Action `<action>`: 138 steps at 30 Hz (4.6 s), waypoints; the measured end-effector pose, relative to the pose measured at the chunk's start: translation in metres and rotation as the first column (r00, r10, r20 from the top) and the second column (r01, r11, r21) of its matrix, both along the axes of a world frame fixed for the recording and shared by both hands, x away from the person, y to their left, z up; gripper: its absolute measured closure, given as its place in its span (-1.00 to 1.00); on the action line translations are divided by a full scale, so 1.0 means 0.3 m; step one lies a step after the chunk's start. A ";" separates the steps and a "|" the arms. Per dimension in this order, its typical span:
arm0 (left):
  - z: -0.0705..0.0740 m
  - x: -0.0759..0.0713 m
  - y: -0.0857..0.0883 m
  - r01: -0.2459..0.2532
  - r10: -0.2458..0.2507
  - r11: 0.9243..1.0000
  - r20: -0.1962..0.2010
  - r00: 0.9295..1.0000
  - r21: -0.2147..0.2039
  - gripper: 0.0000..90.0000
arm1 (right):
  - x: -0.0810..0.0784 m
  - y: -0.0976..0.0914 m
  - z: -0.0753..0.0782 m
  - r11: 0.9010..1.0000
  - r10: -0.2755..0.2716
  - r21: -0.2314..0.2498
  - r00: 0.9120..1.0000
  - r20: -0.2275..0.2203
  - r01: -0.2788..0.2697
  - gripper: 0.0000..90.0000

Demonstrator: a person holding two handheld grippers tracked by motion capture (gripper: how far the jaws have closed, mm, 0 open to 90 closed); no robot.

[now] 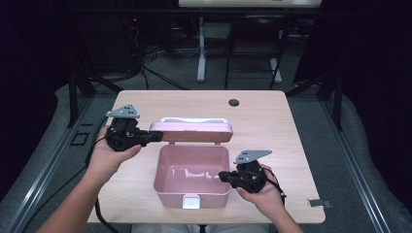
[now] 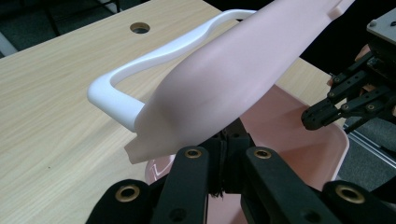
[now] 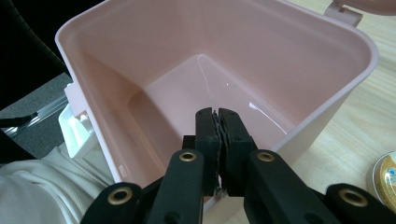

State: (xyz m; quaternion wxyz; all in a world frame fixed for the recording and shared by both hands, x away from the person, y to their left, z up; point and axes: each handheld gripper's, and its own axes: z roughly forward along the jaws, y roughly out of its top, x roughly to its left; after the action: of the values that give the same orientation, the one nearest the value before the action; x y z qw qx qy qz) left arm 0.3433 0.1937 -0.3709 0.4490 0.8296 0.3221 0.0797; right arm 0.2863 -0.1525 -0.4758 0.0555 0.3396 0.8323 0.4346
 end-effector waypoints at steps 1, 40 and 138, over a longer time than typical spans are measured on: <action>0.001 0.001 0.000 0.001 -0.001 1.000 -0.001 1.000 0.001 1.00 | 0.000 0.001 0.000 1.000 0.001 -0.002 1.000 -0.001 -0.001 0.94; 0.036 0.052 -0.019 -0.025 0.025 1.000 0.006 1.000 0.014 1.00 | 0.006 0.026 -0.036 0.999 0.031 -0.005 0.999 -0.027 -0.031 1.00; -0.230 -0.019 0.117 -0.175 0.173 0.984 0.060 0.983 0.023 0.27 | 0.006 0.024 0.007 0.999 0.023 0.027 1.000 0.005 -0.023 0.70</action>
State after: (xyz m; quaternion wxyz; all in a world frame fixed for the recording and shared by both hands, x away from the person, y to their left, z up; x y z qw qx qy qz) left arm 0.3376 0.2286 -0.4399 0.4377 0.8019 0.3792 0.1470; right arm 0.2881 -0.1453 -0.4736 0.0478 0.3299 0.8300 0.4472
